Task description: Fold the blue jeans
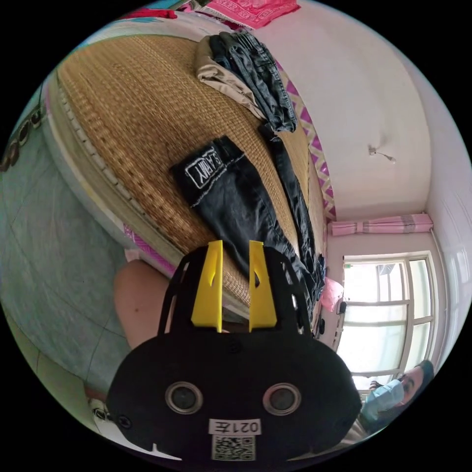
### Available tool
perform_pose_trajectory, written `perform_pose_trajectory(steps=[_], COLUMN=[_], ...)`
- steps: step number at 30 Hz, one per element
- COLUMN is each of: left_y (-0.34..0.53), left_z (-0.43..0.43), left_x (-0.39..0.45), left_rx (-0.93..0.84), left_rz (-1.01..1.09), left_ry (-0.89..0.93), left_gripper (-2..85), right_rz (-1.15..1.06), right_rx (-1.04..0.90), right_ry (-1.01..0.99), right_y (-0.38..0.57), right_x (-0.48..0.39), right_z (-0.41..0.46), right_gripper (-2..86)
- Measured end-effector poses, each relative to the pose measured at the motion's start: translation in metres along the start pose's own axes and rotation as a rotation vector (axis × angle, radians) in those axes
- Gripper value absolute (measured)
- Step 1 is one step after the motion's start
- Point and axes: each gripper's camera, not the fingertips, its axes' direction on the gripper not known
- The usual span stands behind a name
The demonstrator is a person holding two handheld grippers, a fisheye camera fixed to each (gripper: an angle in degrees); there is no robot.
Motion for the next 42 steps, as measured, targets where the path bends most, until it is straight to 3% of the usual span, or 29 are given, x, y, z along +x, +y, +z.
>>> perform_pose_trajectory(steps=[8, 15, 21, 25, 33, 38, 42], left_y=[-0.023, -0.028, -0.052, -0.108, -0.284, -0.358, -0.354], left_z=[-0.001, -0.008, -0.036, -0.034, 0.098, 0.223, 0.229], left_x=[0.003, 0.019, 0.105, 0.198, 0.354, 0.359, 0.36], left_rx=[0.021, 0.057, 0.015, -0.068, -0.264, -0.321, -0.284], left_rz=[-0.022, -0.011, 0.204, 0.353, 0.509, 0.463, 0.567], left_ry=[-0.025, -0.038, -0.043, -0.155, -0.415, -0.522, -0.511], left_gripper=[7.9, -0.6, -0.9, -1.0, -0.9, 0.3, 1.4], right_rz=[0.01, 0.023, -0.023, -0.11, -0.262, -0.156, -0.137], right_rx=[-0.005, -0.01, -0.045, -0.082, -0.182, -0.264, -0.2], right_ry=[-0.029, -0.034, -0.124, -0.105, 0.085, 0.261, 0.116], right_y=[0.006, 0.006, -0.012, -0.057, -0.216, -0.31, -0.307], right_x=[0.025, 0.038, 0.011, -0.047, -0.138, -0.072, -0.055], right_z=[0.016, 0.032, 0.044, 0.073, 0.22, 0.352, 0.363], right_gripper=[5.5, 2.0, 0.6, 0.9, 3.1, 6.9, 7.0])
